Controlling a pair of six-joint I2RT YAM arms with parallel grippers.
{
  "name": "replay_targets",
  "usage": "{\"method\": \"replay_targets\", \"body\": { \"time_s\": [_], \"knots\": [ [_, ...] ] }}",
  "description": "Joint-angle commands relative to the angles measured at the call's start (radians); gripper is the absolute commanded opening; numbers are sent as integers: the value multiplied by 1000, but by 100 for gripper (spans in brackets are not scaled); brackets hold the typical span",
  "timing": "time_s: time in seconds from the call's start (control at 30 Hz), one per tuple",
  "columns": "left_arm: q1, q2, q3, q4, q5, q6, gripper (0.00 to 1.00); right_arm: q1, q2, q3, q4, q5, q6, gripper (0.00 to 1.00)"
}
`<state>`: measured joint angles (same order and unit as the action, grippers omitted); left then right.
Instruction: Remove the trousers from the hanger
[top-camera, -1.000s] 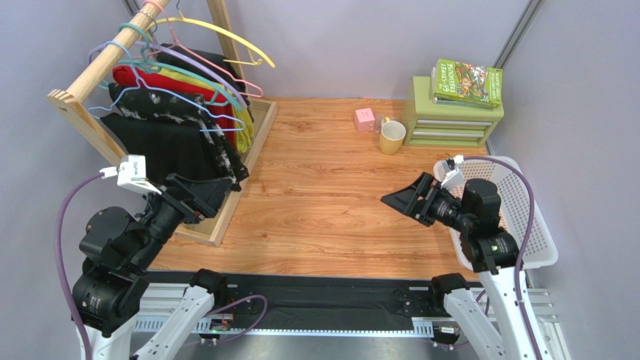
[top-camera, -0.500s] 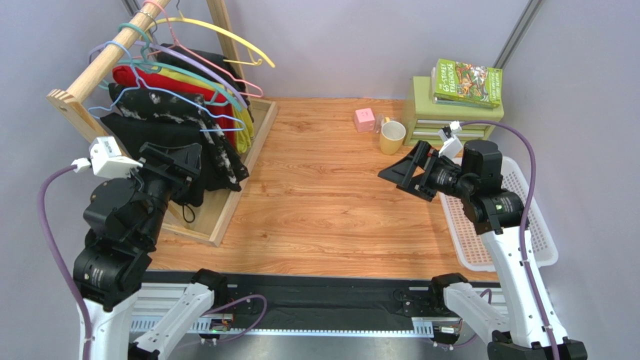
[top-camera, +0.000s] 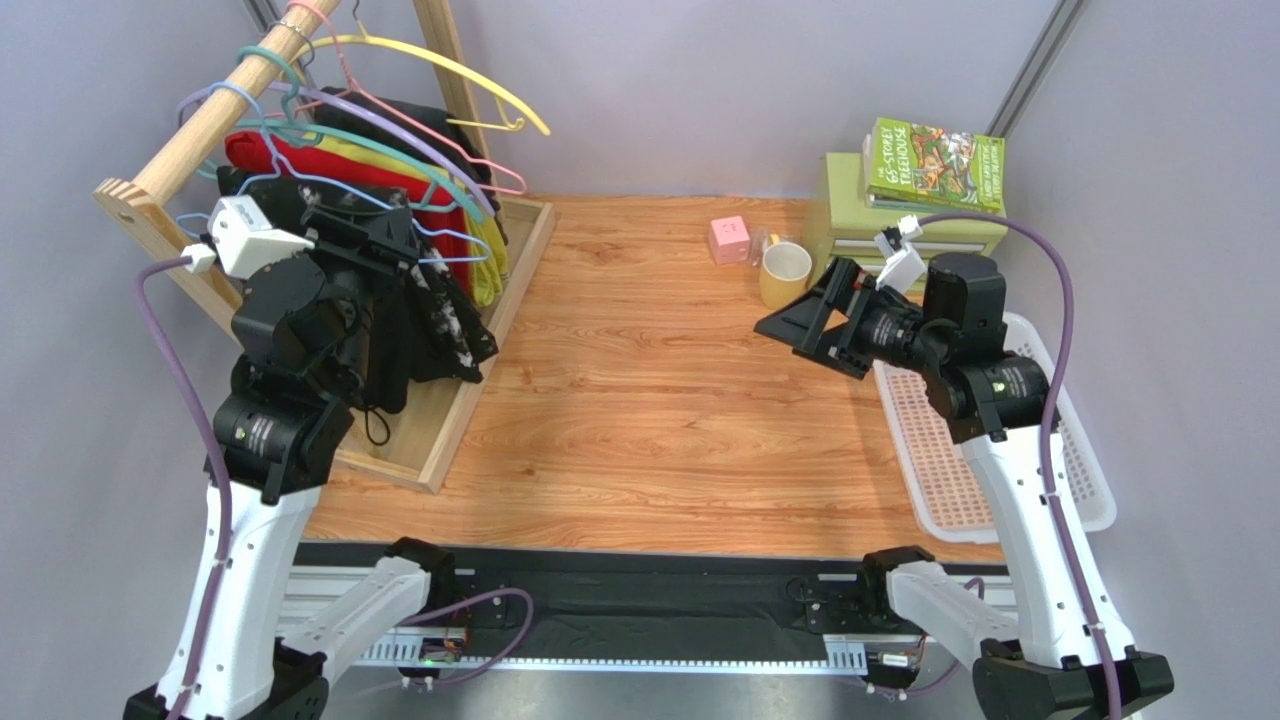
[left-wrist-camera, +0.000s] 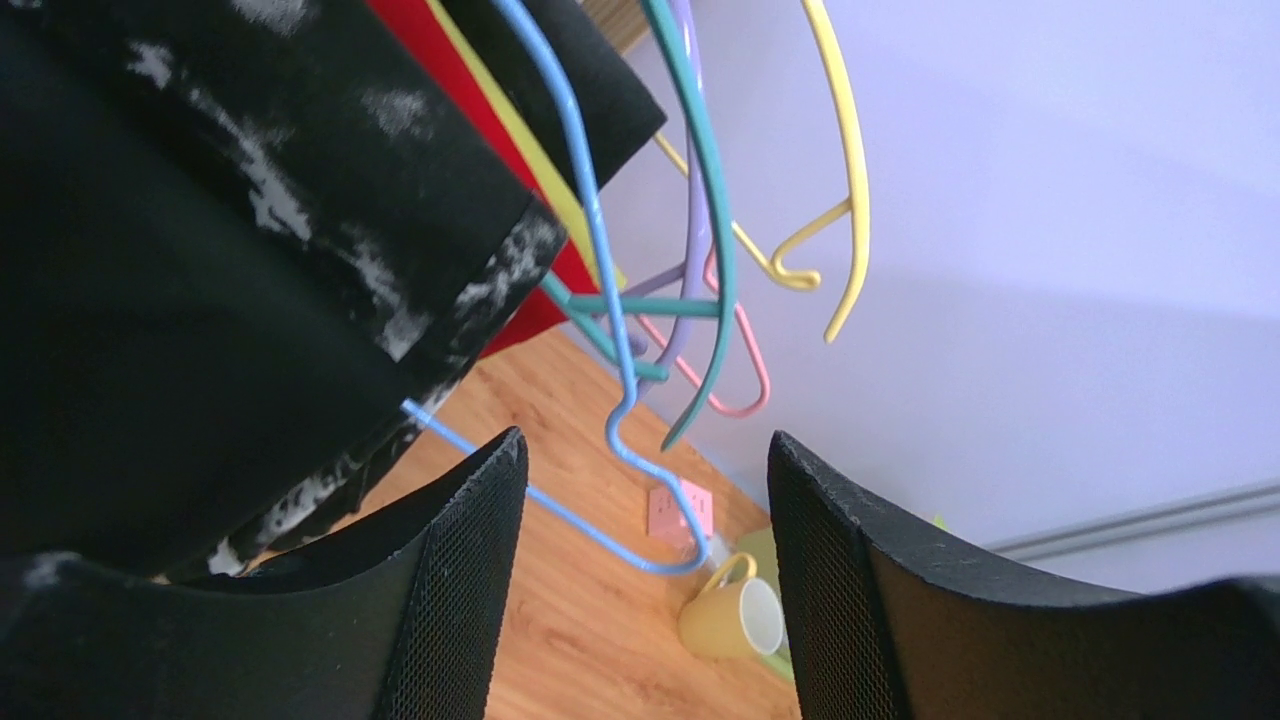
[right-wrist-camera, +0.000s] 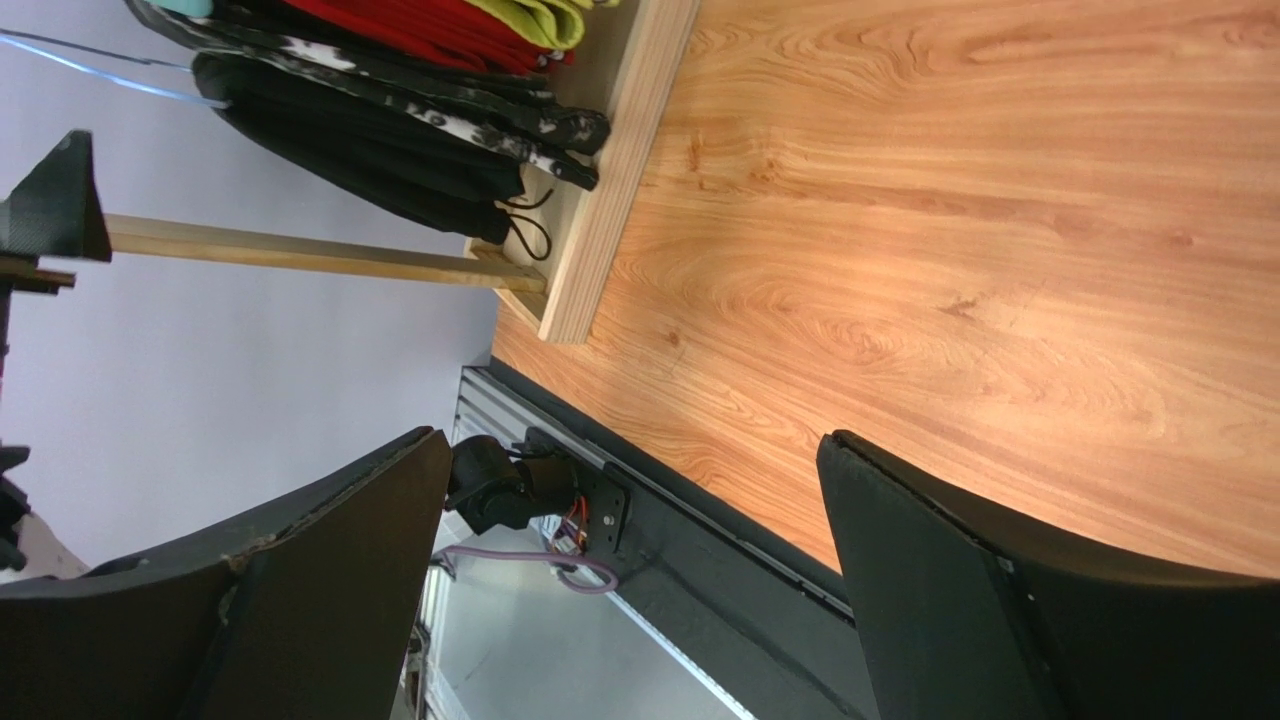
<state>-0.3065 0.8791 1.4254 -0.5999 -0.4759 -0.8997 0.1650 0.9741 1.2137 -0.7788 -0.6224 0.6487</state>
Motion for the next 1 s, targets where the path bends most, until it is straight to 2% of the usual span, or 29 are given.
{"method": "replay_targets", "body": {
  "time_s": [0.0,0.23,0.47,0.7,0.97],
  "knots": [
    [7,53,59,115,-72,24,66,-4,3,92,-5,-4,-32,100],
    [102,129,73,137,-10,-22,65,-4,8,133,-48,21,-54,100],
    [122,159,76,138,-18,-42,61,-4,18,156,-54,32,-49,100],
    [182,173,60,140,2,-91,55,-4,23,185,-79,32,-61,100],
    [198,192,26,184,49,-126,46,-4,15,185,-89,27,-70,100]
  ]
}}
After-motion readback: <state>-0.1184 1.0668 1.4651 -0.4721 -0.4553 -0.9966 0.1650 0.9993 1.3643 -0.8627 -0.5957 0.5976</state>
